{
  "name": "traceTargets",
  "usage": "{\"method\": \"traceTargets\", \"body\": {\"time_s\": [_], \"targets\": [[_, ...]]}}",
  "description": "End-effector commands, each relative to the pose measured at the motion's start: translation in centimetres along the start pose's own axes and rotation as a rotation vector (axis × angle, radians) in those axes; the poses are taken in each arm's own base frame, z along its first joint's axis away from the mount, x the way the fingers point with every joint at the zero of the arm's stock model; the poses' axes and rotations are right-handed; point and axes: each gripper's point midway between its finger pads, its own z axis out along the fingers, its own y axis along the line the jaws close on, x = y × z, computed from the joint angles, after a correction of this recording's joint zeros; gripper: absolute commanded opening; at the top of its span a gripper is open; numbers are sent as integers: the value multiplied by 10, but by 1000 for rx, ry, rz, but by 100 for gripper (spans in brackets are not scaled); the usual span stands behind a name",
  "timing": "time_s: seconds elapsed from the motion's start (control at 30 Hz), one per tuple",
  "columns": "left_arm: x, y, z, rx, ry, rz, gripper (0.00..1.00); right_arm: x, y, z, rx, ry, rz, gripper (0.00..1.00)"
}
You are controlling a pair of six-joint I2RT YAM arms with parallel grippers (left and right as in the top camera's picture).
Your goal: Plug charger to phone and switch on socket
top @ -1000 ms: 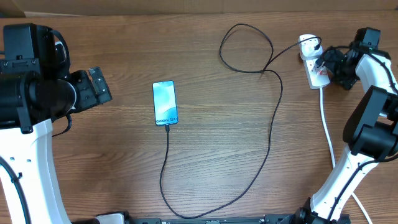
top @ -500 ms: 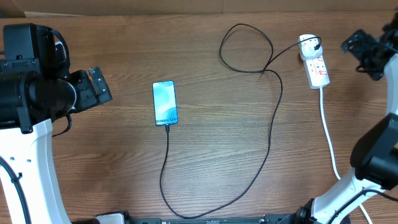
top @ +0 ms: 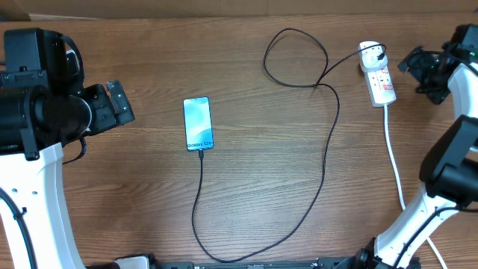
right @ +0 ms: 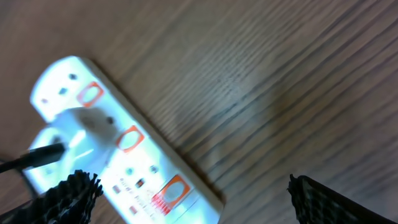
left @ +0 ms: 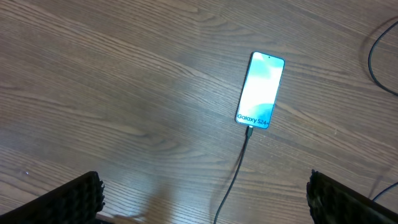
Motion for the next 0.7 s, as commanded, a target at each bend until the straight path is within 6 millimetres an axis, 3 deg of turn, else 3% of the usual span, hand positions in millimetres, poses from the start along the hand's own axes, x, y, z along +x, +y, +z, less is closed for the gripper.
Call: {"method": "traceTargets", "body": {"time_s": [0.0, 0.4, 0.67], "targets": [[0, 2, 4, -17, 10, -3, 99, 3, -1, 13, 5, 7, -8, 100], [0, 2, 4, -17, 10, -3, 99, 18, 13, 53, -29, 43, -37, 100], [0, 2, 4, -17, 10, -3, 100, 19, 19, 59, -38, 34, -49, 100]]}}
